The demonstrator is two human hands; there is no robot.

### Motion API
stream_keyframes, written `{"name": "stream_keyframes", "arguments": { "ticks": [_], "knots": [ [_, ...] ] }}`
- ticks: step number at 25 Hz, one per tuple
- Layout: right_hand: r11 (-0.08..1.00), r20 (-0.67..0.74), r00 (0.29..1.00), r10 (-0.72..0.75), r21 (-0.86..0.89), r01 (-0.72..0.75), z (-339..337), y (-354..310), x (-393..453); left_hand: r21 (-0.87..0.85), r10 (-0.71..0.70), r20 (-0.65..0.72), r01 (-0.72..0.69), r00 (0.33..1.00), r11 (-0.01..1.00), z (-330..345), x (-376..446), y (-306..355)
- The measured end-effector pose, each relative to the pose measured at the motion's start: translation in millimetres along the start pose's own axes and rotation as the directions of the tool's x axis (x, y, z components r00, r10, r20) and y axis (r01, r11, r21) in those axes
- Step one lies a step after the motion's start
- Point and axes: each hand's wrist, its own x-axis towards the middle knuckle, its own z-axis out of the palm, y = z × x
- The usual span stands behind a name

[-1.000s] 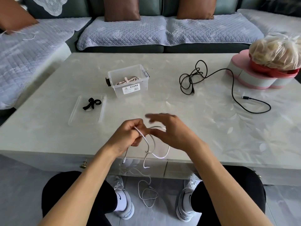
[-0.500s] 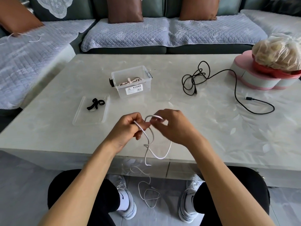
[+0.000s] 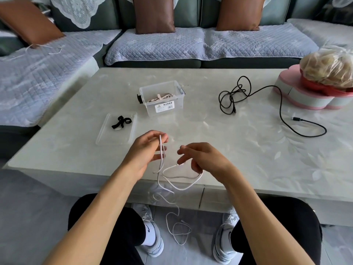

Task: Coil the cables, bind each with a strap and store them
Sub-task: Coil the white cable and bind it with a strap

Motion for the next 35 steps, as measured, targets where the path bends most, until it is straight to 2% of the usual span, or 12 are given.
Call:
{"name": "stream_keyframes", "arguments": {
  "ticks": [3,6,11,13,16,18,20,22,26,29,31,35],
  "knots": [
    [0.984,0.075,0.995,-0.066,-0.161,0.077,17,-8,-6,0.054,0.013,-0.066,-0.01,0.998,0.998,-1,-11,0],
    [0.942,0.132,0.982,-0.132,-0.292,0.166,40,-5,-14,-0.214,-0.001,-0.105,-0.022,0.994,0.977,1,-25,8],
    [0.987,-0.068,0.987,-0.145,0.058,0.149,44,1,-26,-0.529,-0.171,0.049,0.171,0.984,0.831,-12,-44,11],
    [0.985,-0.112,0.986,-0.127,0.105,0.139,46,1,-28,-0.608,-0.133,0.169,0.209,0.977,0.766,-15,-53,7],
    [0.958,-0.22,0.971,-0.097,0.244,0.151,47,2,-30,-0.686,-0.1,0.215,0.223,0.971,0.693,-25,-54,4],
    [0.875,-0.31,0.95,-0.041,0.448,0.184,37,2,-33,-0.553,-0.113,0.228,0.224,0.967,0.803,-35,-54,0],
    [0.833,-0.373,0.928,0.0,0.513,0.206,26,1,-38,-0.303,-0.13,0.23,0.197,0.965,0.932,-42,-54,-14],
    [0.89,-0.41,0.911,-0.052,0.394,0.228,18,-1,-40,-0.049,-0.16,0.225,0.175,0.961,0.983,-47,-56,-25],
    [0.963,-0.338,0.913,-0.229,0.055,0.262,19,-12,-55,0.303,-0.093,0.229,0.02,0.969,0.953,-50,-69,-27],
    [0.946,-0.197,0.939,-0.281,-0.223,0.236,26,-25,-67,0.25,0.068,0.303,-0.148,0.951,0.957,-36,-78,-13],
    [0.934,-0.193,0.945,-0.266,-0.296,0.202,23,-29,-74,0.202,0.171,0.271,-0.23,0.947,0.952,-33,-76,-8],
    [0.94,-0.259,0.948,-0.183,-0.328,0.092,-5,-22,-89,0.297,0.178,-0.044,-0.157,0.983,0.942,-69,-64,-23]
  ]
}}
